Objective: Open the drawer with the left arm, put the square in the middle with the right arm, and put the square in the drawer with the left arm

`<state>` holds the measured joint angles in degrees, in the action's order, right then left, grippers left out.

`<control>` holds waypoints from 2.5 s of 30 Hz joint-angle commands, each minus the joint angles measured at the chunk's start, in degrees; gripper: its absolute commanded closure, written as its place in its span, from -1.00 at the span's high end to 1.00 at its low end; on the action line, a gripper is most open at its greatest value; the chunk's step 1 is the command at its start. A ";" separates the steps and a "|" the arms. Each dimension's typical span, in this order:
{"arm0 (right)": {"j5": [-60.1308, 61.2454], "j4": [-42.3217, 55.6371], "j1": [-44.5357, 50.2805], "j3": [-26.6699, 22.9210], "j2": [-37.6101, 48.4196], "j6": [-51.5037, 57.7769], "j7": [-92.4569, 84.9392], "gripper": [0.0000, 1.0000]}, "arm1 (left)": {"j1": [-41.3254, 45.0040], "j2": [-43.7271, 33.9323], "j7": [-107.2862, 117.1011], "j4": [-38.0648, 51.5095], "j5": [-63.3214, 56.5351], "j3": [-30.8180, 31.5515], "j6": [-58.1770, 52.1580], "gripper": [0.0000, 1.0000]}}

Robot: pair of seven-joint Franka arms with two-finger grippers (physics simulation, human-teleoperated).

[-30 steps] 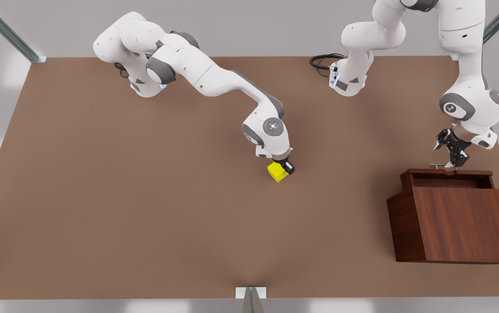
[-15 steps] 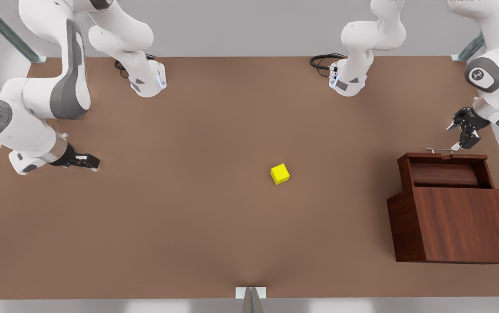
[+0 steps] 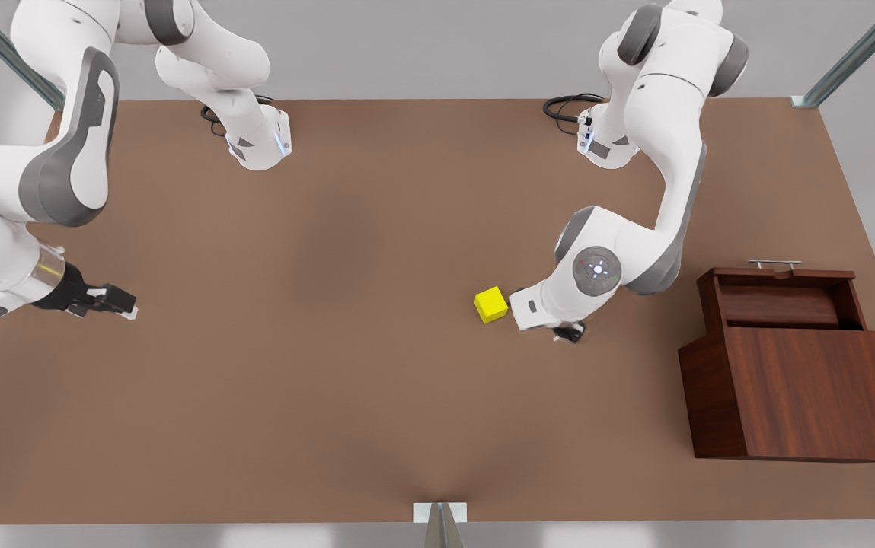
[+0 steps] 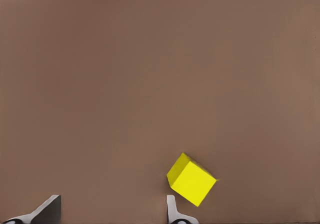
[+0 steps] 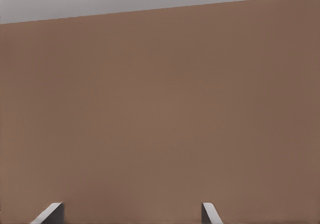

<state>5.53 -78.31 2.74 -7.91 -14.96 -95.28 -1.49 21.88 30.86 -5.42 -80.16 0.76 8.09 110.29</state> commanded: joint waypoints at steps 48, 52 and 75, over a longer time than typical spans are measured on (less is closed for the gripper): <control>-0.26 0.09 -0.10 0.08 -0.42 -0.61 0.44 1.00 | 9.32 4.56 -15.85 -27.33 -12.36 -1.33 31.12 0.38; -0.26 0.09 -0.10 0.08 -0.33 -0.52 0.44 1.00 | 9.32 4.30 -15.50 -27.24 -12.36 -1.33 31.39 0.32; -0.26 0.44 -0.19 0.00 -0.42 -0.69 0.44 1.00 | 8.36 -19.87 -77.81 -25.92 -3.93 -41.23 0.98 0.33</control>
<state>5.27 -77.87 2.59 -7.91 -15.38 -95.98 -1.05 30.25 11.19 -84.23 -106.11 -3.76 -33.80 111.41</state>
